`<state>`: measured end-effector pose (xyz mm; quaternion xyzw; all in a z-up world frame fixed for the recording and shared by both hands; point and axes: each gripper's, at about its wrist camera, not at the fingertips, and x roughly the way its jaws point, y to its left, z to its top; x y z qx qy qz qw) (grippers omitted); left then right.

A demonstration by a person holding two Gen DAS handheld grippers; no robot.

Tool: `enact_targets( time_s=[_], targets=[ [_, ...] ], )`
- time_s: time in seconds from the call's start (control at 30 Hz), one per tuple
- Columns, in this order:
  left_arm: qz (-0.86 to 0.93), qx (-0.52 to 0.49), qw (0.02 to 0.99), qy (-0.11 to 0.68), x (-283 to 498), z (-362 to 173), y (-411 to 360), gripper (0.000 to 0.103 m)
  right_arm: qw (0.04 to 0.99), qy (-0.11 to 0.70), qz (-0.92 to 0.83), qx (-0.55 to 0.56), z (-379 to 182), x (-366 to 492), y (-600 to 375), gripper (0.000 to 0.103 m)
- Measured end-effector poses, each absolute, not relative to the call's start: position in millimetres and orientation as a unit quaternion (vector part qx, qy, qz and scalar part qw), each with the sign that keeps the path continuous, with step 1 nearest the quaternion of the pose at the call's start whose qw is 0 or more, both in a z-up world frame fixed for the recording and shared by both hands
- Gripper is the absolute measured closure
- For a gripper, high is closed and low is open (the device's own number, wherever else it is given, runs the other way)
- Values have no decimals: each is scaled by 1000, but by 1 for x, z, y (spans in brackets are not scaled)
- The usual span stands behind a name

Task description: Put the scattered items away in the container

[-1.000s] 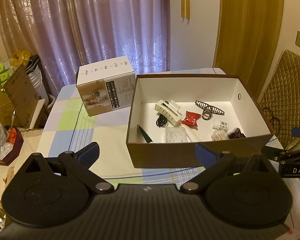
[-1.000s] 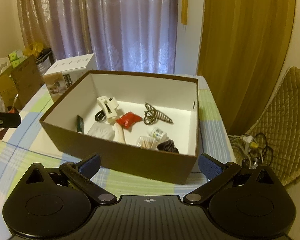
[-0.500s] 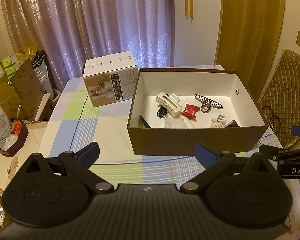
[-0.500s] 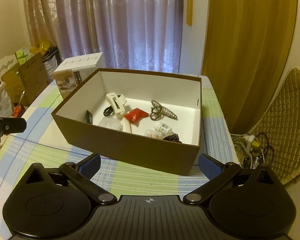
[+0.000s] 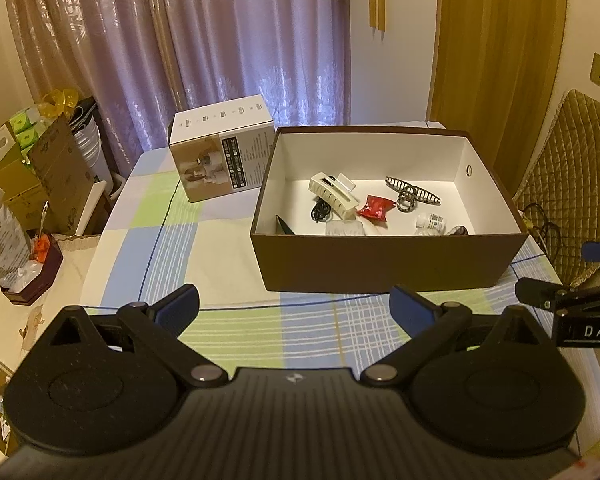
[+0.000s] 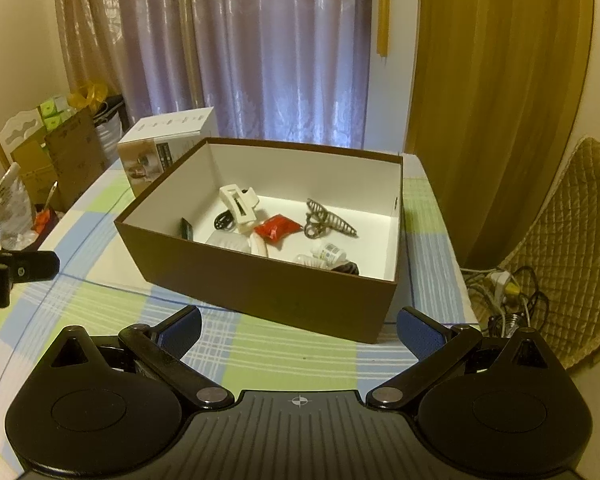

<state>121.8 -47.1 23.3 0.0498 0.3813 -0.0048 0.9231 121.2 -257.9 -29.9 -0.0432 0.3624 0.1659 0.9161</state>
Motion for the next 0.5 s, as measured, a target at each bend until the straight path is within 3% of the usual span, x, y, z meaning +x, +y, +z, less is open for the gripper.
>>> enact_targets(
  time_s=[0.5],
  targets=[
    [-2,53,921,387,104,18,-54,3,917,359,165,-50,-30,109,-266,2]
  ],
)
